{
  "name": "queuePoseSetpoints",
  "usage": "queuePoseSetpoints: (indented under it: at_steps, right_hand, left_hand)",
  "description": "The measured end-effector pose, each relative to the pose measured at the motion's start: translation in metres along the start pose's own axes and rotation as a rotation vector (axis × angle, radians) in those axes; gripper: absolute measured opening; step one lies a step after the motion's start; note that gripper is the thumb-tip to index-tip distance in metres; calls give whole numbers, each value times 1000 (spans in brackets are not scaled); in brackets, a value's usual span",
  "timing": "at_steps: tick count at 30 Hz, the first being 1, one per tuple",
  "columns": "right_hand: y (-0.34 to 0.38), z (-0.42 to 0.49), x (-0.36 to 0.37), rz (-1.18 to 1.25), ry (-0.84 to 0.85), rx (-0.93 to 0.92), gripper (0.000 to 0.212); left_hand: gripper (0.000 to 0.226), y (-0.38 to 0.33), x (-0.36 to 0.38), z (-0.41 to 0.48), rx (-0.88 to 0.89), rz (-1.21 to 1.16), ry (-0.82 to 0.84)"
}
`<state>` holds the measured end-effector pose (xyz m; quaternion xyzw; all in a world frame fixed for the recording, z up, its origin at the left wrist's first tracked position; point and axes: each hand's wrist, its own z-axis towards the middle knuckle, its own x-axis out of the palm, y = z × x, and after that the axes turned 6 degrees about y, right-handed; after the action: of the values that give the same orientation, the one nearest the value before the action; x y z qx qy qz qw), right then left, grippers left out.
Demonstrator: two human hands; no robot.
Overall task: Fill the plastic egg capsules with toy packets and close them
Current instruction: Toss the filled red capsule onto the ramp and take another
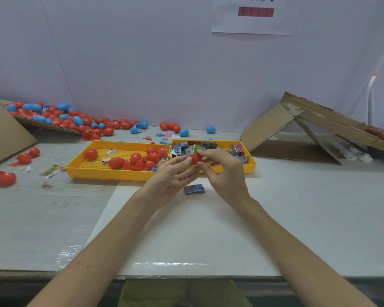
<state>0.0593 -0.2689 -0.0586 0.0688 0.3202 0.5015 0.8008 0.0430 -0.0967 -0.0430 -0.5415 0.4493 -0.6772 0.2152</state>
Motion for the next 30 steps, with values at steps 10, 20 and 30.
queuePoseSetpoints:
  at_steps: [10, 20, 30]
  right_hand:
    - [0, 2, -2, -12, -29, -16, 21]
    - [1, 0, 0, 15, -13, 8, 34]
    - [0, 0, 0, -49, -61, 9, 27]
  left_hand:
    - [37, 1, -1, 0, -13, 27, 1]
    - [35, 0, 0, 1, -24, 6, -5]
    - [34, 1, -3, 2, -29, -26, 33]
